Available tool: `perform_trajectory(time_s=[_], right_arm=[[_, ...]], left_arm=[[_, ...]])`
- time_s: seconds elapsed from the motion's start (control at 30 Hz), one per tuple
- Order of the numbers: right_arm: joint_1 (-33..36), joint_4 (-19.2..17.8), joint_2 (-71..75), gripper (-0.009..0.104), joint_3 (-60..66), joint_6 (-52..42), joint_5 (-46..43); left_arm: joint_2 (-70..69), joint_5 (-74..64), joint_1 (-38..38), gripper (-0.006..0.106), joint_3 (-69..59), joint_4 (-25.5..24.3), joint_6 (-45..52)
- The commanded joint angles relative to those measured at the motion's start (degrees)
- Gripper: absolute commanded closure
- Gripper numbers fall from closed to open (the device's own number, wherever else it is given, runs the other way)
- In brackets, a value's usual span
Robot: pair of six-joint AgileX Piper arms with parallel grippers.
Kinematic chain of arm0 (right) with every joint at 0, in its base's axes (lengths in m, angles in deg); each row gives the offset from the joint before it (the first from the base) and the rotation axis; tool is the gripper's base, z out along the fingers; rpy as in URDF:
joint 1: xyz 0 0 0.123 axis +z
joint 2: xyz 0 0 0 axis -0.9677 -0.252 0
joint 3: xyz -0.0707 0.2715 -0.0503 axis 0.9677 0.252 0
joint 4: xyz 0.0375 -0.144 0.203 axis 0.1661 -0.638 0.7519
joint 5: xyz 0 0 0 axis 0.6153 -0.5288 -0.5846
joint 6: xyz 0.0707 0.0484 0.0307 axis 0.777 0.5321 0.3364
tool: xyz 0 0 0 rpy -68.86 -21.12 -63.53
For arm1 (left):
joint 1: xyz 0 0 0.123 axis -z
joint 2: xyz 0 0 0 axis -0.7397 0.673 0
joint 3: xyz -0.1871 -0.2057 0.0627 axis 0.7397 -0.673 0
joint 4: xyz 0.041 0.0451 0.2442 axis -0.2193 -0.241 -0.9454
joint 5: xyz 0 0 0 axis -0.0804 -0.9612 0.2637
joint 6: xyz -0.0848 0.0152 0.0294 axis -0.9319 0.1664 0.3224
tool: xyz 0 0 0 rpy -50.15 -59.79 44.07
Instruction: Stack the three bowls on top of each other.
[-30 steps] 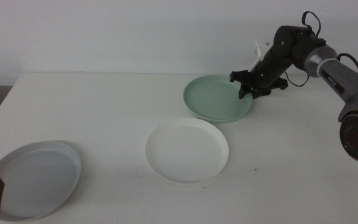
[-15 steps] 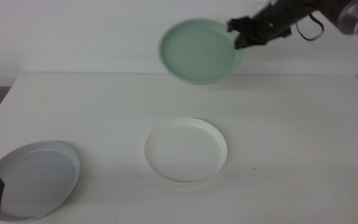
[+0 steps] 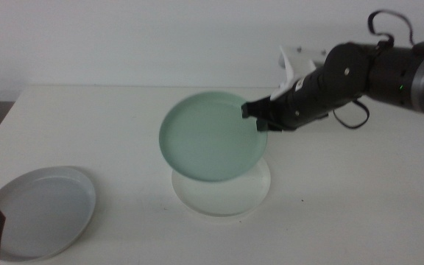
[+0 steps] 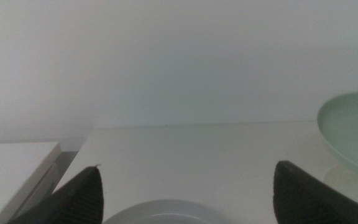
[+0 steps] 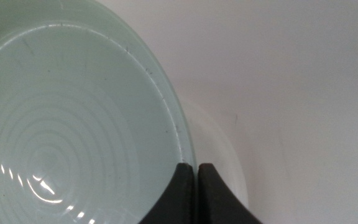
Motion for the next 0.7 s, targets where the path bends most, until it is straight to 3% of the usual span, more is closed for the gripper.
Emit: perform_trajectory(time_s=[0.0,0.3,0.47,0.67], right_arm=[[0.2,-0.4,-0.4,0.098,1.0,2.0,-1.7],[0.2,-0.4,-4.2,0.098,1.0,2.9,0.9],[0.2,-3.1,-4.5,0.098,1.1,4.4,1.4],[0.2,-3.0,-5.7,0.098,1.1,4.4,2.1]], left_arm=[[-0.2,0.6,0.1,0.007,0.0,0.2,0.0],[-0.2,0.6,0.1,0.007,0.0,0.2,0.0],[-0.2,0.6,0.1,0.007,0.0,0.2,0.0],[-0.2,0.6,0.1,0.007,0.0,0.2,0.0]])
